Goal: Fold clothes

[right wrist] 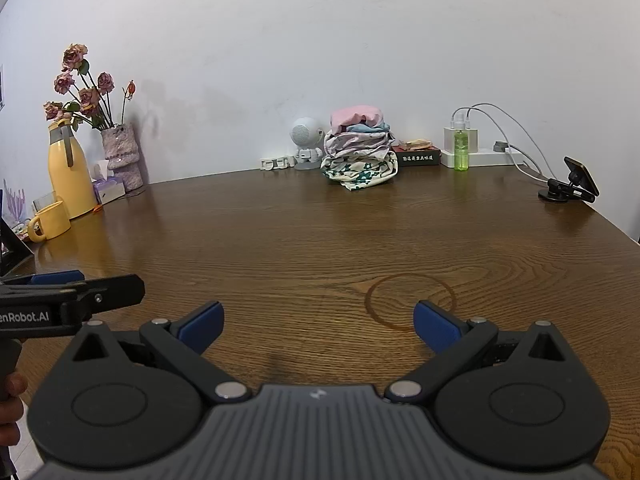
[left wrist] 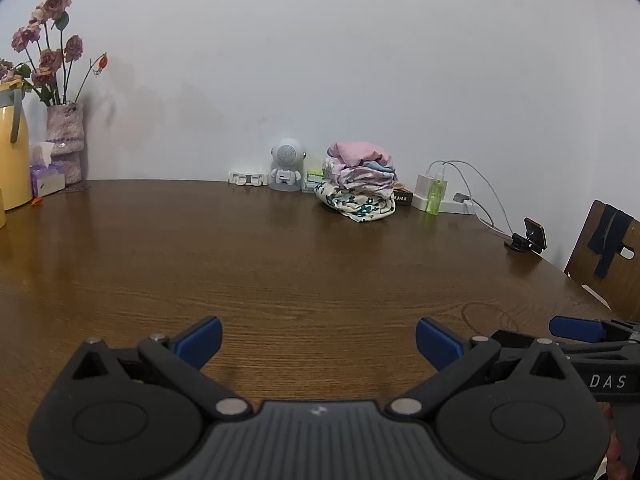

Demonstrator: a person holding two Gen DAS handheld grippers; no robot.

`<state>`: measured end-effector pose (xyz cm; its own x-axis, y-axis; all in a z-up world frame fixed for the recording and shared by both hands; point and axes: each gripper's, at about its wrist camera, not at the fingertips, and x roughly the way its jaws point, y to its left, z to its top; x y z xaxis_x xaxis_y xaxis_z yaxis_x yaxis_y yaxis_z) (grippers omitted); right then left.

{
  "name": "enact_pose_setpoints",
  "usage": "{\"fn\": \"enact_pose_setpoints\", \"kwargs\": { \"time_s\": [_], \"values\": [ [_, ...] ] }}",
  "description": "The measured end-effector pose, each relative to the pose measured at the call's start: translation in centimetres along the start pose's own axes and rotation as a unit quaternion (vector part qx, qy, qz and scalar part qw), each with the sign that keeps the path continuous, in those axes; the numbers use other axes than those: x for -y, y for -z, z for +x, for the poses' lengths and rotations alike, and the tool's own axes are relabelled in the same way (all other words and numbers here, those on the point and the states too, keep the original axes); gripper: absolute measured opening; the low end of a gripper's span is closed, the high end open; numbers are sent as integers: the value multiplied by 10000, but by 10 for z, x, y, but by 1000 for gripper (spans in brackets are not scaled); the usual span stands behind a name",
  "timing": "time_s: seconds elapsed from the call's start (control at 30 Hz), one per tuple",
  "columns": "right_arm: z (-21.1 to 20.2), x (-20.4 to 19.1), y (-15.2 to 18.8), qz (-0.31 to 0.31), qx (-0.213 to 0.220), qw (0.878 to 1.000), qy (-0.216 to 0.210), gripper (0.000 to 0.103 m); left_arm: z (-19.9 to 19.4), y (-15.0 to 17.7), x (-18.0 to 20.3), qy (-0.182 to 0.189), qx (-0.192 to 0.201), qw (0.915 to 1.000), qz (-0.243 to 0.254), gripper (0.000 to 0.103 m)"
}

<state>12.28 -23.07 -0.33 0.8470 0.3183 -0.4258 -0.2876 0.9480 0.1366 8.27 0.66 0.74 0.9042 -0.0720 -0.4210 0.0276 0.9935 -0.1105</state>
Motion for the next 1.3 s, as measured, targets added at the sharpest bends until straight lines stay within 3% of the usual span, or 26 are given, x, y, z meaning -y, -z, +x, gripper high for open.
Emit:
{"fn": "enact_pose_setpoints", "kwargs": {
  "time_s": [1.3],
  "values": [
    [0,-2,0,-1,-34,10000,-5,103,0,1,1,22,-75,10000,-18,103]
  ]
}}
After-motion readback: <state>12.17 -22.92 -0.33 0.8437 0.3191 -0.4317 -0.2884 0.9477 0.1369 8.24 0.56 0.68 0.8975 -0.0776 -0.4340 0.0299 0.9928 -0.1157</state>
